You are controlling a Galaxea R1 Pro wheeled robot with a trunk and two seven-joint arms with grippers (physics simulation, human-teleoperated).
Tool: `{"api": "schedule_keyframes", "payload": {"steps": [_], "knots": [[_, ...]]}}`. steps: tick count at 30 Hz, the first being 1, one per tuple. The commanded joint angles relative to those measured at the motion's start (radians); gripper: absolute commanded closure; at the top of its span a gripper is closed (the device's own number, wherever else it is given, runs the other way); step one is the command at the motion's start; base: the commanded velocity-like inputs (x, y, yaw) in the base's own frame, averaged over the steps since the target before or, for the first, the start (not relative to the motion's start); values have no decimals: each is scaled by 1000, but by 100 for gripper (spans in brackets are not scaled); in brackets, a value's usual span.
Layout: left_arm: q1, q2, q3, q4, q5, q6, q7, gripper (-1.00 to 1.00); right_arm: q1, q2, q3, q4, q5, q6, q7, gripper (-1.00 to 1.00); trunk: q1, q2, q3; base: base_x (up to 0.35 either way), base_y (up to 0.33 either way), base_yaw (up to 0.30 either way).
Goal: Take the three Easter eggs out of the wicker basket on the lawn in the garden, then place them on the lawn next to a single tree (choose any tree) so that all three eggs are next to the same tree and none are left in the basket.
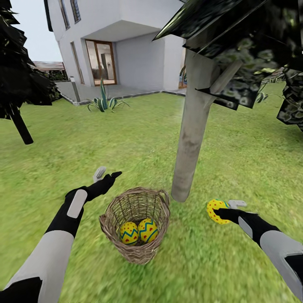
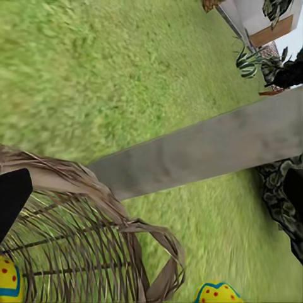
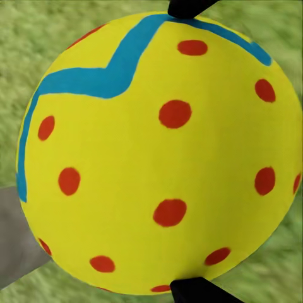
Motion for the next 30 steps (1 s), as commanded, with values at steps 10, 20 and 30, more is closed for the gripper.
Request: {"api": "schedule_keyframes", "payload": {"steps": [10,20,30], "knots": [[-1,0,3,-1,1,7,-3,-100,0,28,8,-1,-11,0,-2,100,0,0,-1,0,-141,22],[-1,0,2,-5,1,17,-37,-100,12,39,8,-1,2,-40,-4,100,0,0,-1,0,-208,282],[-53,114,-261,-58,-3,367,-183,-100,12,41,8,1,-6,-69,-89,100,0,0,-1,0,-1,211]]}}
